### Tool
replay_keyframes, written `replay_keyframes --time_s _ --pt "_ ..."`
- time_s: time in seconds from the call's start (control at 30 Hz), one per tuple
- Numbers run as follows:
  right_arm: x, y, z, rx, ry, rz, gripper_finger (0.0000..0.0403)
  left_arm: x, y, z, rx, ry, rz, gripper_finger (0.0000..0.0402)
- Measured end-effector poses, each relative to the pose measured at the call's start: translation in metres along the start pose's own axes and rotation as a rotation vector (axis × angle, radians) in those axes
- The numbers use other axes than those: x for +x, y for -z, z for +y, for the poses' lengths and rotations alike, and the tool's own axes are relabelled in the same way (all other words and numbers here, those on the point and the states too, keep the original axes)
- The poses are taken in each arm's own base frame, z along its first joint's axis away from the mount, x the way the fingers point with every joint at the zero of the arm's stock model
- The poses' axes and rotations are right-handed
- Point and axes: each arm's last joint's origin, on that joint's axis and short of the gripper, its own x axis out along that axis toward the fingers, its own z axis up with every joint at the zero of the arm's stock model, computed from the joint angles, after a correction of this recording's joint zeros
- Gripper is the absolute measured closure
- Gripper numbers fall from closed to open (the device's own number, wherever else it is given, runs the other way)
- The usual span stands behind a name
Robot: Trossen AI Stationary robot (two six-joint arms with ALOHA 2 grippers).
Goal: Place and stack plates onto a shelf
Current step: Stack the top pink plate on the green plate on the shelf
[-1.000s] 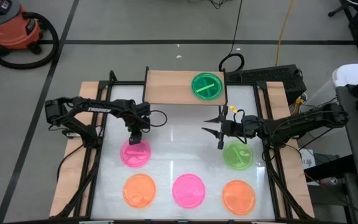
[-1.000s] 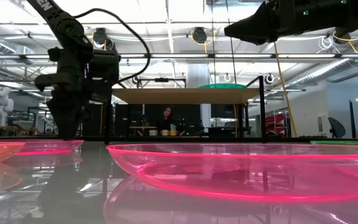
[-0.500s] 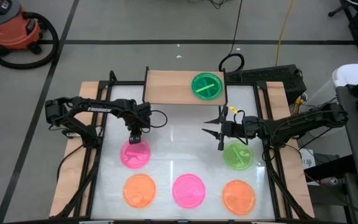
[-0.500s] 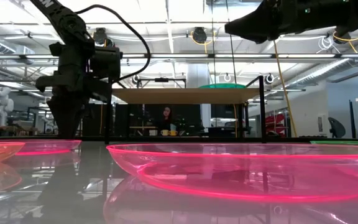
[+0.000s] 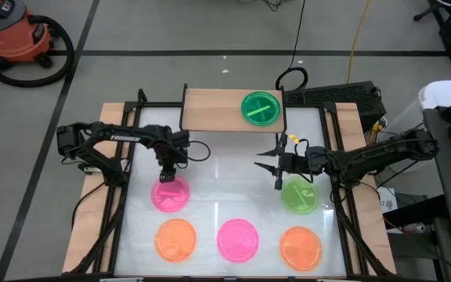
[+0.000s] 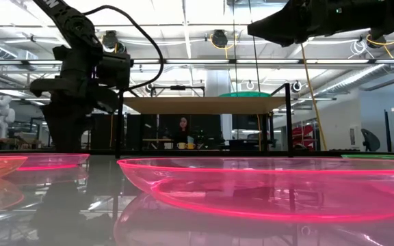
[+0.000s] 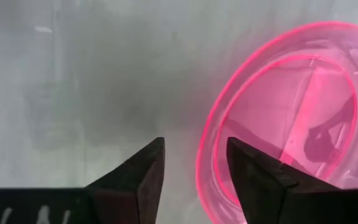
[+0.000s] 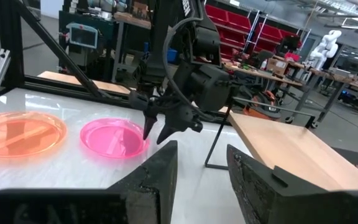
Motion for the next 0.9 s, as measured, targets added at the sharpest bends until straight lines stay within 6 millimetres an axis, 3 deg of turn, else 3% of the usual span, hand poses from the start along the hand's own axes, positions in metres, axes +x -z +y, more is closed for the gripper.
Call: replay_keyframes --time_s 0.33,0.4,0.6,0.77,0.9 --pt "0.0 0.0 0.0 0.025 0.0 0.0 0.0282 0.011 0.003 -0.003 0.021 -0.01 -0.017 0.0228" --pt "0.0 0.0 0.0 0.025 0.0 0.0 0.0282 0.011 0.003 -0.003 0.023 -0.018 -0.017 0.0254" --pt "0.0 0.0 0.0 0.023 0.0 0.0 0.0282 0.011 0.003 -0.002 0.037 -0.014 -0.02 0.0387" --pt "0.0 0.0 0.0 0.022 0.0 0.0 0.0282 0.011 0.003 -0.002 0.031 -0.012 -0.016 0.0397" --pt "0.0 -0.003 -0.001 0.017 0.006 -0.028 0.0282 -0.001 0.001 -0.007 0.007 0.006 0.045 0.0398"
